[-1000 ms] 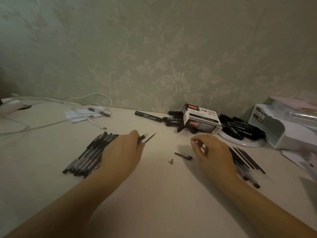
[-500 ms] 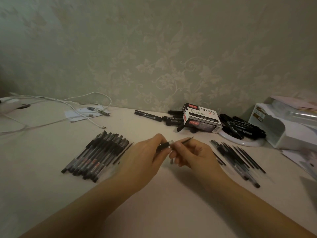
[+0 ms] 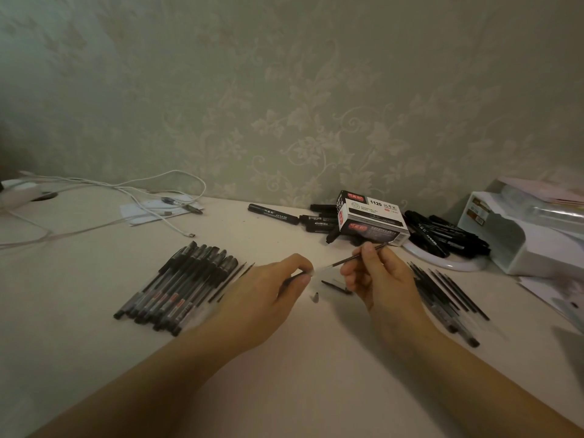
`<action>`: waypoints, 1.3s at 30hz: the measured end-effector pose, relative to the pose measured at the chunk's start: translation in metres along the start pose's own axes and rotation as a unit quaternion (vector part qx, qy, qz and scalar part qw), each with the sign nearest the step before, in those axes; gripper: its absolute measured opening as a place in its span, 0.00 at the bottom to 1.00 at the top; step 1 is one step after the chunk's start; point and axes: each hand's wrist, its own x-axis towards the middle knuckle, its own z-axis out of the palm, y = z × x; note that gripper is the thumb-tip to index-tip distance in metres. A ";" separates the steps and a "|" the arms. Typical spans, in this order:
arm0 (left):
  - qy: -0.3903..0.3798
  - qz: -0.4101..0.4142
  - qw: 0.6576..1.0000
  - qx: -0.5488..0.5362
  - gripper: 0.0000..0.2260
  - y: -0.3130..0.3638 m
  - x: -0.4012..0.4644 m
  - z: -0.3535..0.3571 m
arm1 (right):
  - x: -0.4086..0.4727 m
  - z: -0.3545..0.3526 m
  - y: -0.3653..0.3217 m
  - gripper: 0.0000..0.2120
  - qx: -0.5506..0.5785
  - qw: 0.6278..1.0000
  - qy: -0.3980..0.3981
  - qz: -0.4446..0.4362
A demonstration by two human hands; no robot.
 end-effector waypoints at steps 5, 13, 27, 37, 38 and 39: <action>-0.004 -0.001 1.000 -0.007 0.05 0.000 0.000 0.000 | 0.002 -0.003 0.001 0.12 0.013 1.000 0.013 0.000; -0.004 0.016 0.999 -0.031 0.06 0.003 0.000 0.000 | 0.000 -0.002 0.003 0.11 -0.011 1.000 -0.028 -0.003; 0.022 0.005 0.999 -0.038 0.08 -0.002 0.002 0.002 | -0.010 -0.003 0.011 0.14 -0.497 0.843 -0.140 -0.153; 0.011 0.007 1.000 -0.025 0.09 -0.002 0.001 0.001 | -0.008 -0.006 0.018 0.01 -0.522 0.818 -0.156 -0.187; 0.004 0.006 1.000 -0.020 0.09 -0.002 0.001 0.001 | -0.007 -0.006 0.017 0.03 -0.482 0.848 -0.141 -0.166; -0.002 0.002 1.000 -0.016 0.09 -0.003 0.001 0.002 | -0.006 -0.006 0.016 0.04 -0.424 0.886 -0.124 -0.142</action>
